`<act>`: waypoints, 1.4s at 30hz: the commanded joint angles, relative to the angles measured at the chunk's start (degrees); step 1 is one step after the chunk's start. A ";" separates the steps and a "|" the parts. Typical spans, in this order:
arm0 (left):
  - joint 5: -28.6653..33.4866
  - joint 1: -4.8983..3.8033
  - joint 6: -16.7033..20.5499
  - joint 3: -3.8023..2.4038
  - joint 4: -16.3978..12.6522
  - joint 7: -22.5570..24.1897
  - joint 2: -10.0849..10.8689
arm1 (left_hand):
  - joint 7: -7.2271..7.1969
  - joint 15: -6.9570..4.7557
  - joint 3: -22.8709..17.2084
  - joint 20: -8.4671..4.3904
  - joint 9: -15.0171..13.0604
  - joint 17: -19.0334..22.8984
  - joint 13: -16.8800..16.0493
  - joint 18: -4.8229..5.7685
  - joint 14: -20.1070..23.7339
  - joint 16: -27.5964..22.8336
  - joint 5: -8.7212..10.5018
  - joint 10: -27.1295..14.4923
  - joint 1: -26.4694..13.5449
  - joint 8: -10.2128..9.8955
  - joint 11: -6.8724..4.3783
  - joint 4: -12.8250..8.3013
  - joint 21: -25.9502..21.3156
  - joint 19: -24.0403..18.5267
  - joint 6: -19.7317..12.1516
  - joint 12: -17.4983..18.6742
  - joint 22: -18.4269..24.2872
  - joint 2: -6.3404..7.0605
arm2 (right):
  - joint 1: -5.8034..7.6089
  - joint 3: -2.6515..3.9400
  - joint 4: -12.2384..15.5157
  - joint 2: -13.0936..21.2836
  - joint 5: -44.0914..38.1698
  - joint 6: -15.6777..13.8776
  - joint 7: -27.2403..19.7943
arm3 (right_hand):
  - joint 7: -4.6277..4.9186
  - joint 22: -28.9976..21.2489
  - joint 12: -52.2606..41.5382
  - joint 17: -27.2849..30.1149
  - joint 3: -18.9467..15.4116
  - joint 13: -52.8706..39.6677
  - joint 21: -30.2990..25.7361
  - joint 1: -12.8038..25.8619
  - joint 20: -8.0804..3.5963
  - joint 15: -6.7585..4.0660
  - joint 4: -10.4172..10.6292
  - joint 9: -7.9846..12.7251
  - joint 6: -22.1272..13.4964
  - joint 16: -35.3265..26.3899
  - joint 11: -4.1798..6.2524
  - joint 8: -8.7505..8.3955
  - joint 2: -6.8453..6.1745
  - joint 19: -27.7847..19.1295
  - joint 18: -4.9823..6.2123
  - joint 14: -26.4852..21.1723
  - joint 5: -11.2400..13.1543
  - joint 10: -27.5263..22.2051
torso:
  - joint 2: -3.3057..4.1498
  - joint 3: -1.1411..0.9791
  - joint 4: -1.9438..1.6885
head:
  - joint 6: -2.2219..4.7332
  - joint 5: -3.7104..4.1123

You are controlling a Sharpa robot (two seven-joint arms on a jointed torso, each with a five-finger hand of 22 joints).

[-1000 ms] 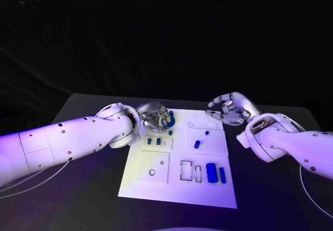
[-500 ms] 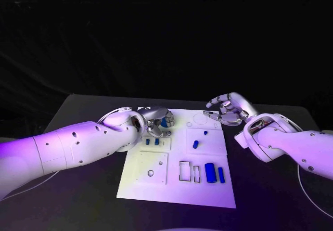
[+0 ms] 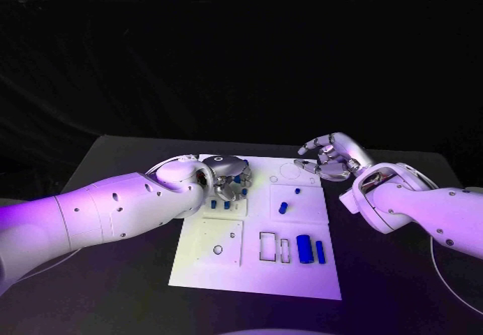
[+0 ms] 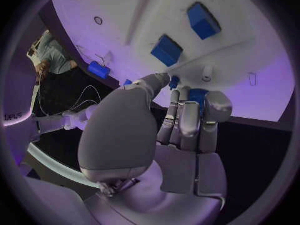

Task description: Assemble the parts on the task board

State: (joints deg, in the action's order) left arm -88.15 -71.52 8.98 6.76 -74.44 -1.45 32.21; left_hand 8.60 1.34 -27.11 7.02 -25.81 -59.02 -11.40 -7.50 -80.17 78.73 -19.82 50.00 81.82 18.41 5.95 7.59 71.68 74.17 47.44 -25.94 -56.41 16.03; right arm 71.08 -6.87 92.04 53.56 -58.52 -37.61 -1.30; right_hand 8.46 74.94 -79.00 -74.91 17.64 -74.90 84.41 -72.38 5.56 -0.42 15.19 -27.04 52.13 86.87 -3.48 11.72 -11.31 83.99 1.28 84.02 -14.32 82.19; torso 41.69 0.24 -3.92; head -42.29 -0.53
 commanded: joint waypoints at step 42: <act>-0.18 0.06 2.30 -0.46 0.05 0.63 -0.20 | -1.02 -2.16 -7.41 -1.85 2.05 -0.50 2.60 2.40 -3.14 1.18 1.29 14.80 0.42 -0.59 -2.43 -4.01 5.64 4.95 9.42 4.27 -8.80 -3.01 | -0.04 0.01 -0.21 -0.52 -0.44 0.04 -0.52 | -0.28 10.73 0.00 -5.19 0.16 -5.31 -0.35 -0.01 -0.14 -0.29 0.21 0.05 0.03 -0.33 0.08 0.40 0.48 2.25 0.39 3.81 -0.32 0.02 | -0.14 0.03 -0.09 | 0.13 0.17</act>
State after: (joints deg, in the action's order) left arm -89.26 -71.45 9.22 6.45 -73.82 -2.14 31.84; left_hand 7.65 -0.91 -34.32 5.22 -23.78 -59.55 -8.72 -5.72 -82.84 79.65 -18.81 64.53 82.35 18.10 3.49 3.86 77.12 78.74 56.38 -21.94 -65.12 13.53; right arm 71.08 -6.87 91.83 53.08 -58.54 -37.63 -1.30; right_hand 8.46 74.91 -79.00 -74.95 17.64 -74.94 84.41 -72.38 5.56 -0.42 15.18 -27.04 52.12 86.87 -3.49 11.79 -11.31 83.99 1.28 84.02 -14.31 82.19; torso 41.59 0.26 -3.99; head -42.31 -0.30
